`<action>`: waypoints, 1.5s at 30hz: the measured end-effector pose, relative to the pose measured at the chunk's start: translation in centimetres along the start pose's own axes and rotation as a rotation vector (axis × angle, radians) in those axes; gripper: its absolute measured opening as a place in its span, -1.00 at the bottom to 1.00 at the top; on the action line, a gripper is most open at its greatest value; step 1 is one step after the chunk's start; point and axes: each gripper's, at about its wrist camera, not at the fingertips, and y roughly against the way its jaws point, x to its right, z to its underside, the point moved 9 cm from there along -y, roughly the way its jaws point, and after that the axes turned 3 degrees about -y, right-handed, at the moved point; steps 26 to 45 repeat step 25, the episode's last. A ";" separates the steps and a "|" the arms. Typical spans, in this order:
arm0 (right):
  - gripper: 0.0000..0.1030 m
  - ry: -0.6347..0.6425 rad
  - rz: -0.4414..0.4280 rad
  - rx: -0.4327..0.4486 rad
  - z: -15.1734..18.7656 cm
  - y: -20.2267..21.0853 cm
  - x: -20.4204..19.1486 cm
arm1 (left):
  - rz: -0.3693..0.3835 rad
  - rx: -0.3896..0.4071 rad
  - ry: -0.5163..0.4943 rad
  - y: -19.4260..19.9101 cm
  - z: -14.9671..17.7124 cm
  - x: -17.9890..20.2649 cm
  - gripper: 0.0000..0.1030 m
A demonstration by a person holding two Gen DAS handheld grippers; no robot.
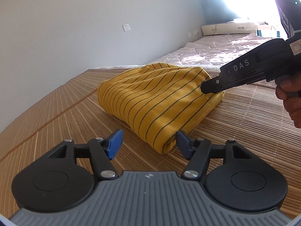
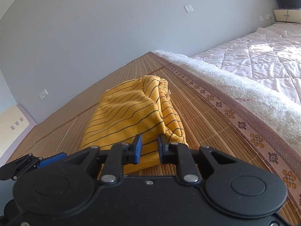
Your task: Fold clothes
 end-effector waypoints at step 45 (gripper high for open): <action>0.64 0.321 0.210 -0.044 8.5 9.5 -13.4 | -0.007 -0.039 0.186 24.6 6.6 1.3 0.87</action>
